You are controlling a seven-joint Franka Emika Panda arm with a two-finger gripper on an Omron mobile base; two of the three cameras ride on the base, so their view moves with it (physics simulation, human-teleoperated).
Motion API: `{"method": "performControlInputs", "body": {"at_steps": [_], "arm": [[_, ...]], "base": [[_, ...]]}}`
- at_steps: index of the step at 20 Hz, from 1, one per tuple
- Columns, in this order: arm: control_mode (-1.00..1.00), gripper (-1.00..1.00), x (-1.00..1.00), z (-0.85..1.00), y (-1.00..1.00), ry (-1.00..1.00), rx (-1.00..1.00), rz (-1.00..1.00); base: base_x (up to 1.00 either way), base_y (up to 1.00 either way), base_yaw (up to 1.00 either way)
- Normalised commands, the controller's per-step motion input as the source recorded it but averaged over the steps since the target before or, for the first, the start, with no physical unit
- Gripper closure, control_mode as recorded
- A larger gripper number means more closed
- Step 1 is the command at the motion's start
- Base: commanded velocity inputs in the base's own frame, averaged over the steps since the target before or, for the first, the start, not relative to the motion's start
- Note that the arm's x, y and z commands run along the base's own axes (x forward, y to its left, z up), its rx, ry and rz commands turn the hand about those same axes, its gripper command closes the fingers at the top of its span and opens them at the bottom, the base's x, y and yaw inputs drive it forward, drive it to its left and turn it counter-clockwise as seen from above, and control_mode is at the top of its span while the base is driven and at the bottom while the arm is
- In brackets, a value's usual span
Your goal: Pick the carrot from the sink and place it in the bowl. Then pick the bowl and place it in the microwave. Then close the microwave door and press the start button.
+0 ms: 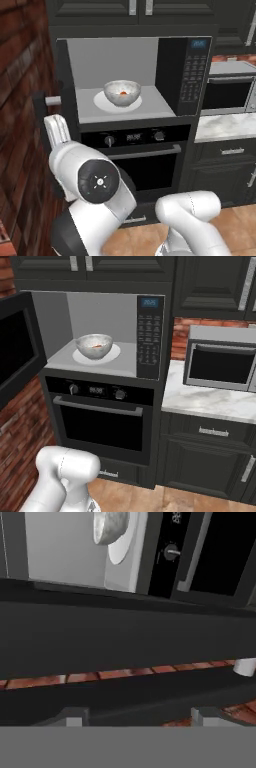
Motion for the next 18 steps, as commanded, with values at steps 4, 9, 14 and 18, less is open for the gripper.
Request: {"method": "performControlInputs", "body": {"at_steps": [4, 9, 14, 18], "arm": [[-1.0, -1.0, 0.61, 0.0, -0.98, -0.03, 0.03, -0.21], [-1.0, -1.0, 0.78, 0.0, -0.84, 0.0, 0.01, -0.2], [-1.0, -1.0, 0.99, 0.0, -0.93, 0.0, 0.04, -0.2], [-1.0, -1.0, 1.0, 0.0, -1.0, 0.0, 0.06, -0.18]], "base": [[0.0, 0.0, 0.0], [0.0, 0.0, 0.0], [0.0, 0.0, 0.0], [0.0, 0.0, 0.0]]}}
